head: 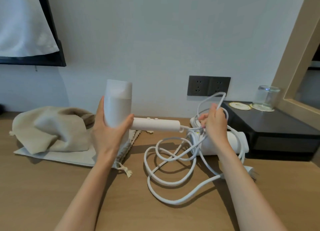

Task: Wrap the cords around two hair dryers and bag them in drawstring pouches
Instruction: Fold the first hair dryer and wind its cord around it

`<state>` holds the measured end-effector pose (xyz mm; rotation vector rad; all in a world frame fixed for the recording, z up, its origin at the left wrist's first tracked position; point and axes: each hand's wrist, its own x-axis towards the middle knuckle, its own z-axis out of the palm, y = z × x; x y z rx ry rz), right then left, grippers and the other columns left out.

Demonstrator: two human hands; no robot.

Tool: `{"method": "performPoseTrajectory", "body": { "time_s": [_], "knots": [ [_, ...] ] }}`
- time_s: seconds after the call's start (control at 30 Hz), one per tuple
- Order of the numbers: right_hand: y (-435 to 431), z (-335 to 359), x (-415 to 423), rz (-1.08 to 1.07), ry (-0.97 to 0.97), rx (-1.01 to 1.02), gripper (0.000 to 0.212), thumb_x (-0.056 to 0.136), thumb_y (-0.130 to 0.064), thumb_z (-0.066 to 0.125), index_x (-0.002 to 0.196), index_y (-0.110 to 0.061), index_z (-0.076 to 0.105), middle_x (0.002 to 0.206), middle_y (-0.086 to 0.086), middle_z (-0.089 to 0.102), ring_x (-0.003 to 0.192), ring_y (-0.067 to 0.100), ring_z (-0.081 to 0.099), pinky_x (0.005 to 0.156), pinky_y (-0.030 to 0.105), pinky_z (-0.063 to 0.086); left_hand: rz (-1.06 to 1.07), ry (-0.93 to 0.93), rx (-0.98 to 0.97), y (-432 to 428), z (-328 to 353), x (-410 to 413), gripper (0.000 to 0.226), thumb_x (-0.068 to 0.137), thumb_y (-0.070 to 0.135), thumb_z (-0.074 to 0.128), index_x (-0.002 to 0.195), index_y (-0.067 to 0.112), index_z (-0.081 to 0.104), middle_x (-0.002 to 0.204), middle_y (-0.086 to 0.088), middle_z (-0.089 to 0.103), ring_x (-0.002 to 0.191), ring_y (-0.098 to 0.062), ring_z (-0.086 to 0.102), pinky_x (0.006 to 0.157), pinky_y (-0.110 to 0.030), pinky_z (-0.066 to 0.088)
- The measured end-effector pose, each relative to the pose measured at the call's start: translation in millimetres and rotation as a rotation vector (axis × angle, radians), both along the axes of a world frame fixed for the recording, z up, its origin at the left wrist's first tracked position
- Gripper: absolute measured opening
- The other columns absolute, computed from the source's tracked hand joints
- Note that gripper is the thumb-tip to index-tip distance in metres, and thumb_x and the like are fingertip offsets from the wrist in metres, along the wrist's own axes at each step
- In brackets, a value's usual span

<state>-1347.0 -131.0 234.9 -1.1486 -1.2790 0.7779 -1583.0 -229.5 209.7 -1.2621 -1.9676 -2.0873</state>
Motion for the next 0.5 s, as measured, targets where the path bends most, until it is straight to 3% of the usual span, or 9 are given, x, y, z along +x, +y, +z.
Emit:
{"method": "performPoseTrajectory", "body": {
  "time_s": [0.07,0.1,0.17,0.23,0.27,0.3,0.37,0.43,0.5],
  "knots": [
    [5.3,-3.1,3.5,-0.065,-0.068,-0.104,0.042,0.103,-0.025,0.033,0.142,-0.008,0.030,0.110,0.015,0.061,0.074,0.012,0.060,0.058,0.020,0.051,0.004,-0.013,0.004,0.0,-0.7,0.1,0.086,0.072,0.045,0.078,0.144,0.041,0.031,0.140,0.012,0.046,0.116,-0.005,0.044,0.094,-0.027,0.037],
    [6.5,-6.0,4.8,-0.131,-0.182,-0.101,0.057,0.102,-0.027,0.037,0.151,-0.010,0.012,0.127,0.017,0.053,0.094,0.020,0.059,0.071,0.028,0.052,0.010,-0.021,0.005,0.3,-1.0,-0.2,0.085,0.073,0.044,0.078,0.144,0.039,0.031,0.141,0.011,0.046,0.118,-0.007,0.045,0.093,-0.027,0.037],
    [3.3,-10.1,3.9,-0.352,-0.504,0.031,0.083,0.096,-0.023,0.051,0.150,-0.010,-0.011,0.155,0.017,0.018,0.128,0.034,0.034,0.094,0.042,0.043,0.023,-0.033,0.015,0.4,-1.0,-1.4,0.084,0.074,0.044,0.076,0.144,0.037,0.031,0.141,0.010,0.046,0.121,-0.011,0.045,0.095,-0.029,0.038],
    [0.4,-10.9,0.0,-0.514,-0.715,0.236,0.095,0.088,-0.006,0.059,0.151,-0.014,-0.012,0.159,0.015,-0.006,0.140,0.036,0.015,0.104,0.045,0.036,0.030,-0.043,0.021,1.0,-1.6,-1.6,0.083,0.074,0.045,0.076,0.144,0.036,0.032,0.140,0.010,0.047,0.121,-0.011,0.046,0.095,-0.030,0.039],
    [0.6,-11.1,-1.6,-0.517,-0.794,0.325,0.096,0.085,0.003,0.059,0.152,-0.017,-0.005,0.160,0.014,-0.006,0.144,0.035,0.010,0.110,0.047,0.030,0.031,-0.048,0.021,1.6,-2.2,-1.8,0.082,0.074,0.046,0.076,0.144,0.036,0.033,0.139,0.011,0.047,0.120,-0.011,0.046,0.095,-0.031,0.040],
    [-0.7,-10.4,-3.8,-0.463,-0.880,0.404,0.090,0.083,0.007,0.060,0.153,-0.019,0.008,0.160,0.014,0.003,0.146,0.032,0.011,0.114,0.050,0.021,0.030,-0.053,0.023,2.3,-2.7,-1.7,0.082,0.074,0.047,0.076,0.143,0.037,0.033,0.138,0.011,0.047,0.120,-0.011,0.046,0.095,-0.031,0.040],
    [-3.4,-11.3,-9.5,-0.280,-1.063,0.525,0.057,0.091,-0.006,0.057,0.143,-0.021,0.040,0.146,0.010,0.043,0.139,0.025,0.036,0.117,0.056,0.003,0.023,-0.079,0.026,2.6,-3.0,-1.1,0.083,0.074,0.048,0.076,0.144,0.037,0.033,0.139,0.012,0.046,0.121,-0.010,0.046,0.095,-0.030,0.040],
    [-12.2,-11.6,-16.5,-0.109,-1.152,0.531,0.038,0.100,-0.024,0.040,0.137,-0.026,0.048,0.119,-0.001,0.066,0.118,0.018,0.056,0.115,0.054,-0.013,0.010,-0.095,0.028,2.6,-2.9,-1.6,0.084,0.073,0.049,0.075,0.144,0.037,0.032,0.140,0.012,0.045,0.121,-0.010,0.045,0.096,-0.031,0.040],
    [-18.5,-11.2,-18.9,-0.010,-1.164,0.501,0.039,0.102,-0.027,0.028,0.138,-0.031,0.043,0.106,-0.006,0.067,0.112,0.017,0.057,0.111,0.052,-0.018,0.003,-0.084,0.018,1.6,-1.8,-1.4,0.084,0.074,0.049,0.075,0.145,0.037,0.031,0.141,0.012,0.045,0.120,-0.009,0.045,0.095,-0.030,0.040]
  ]
}}
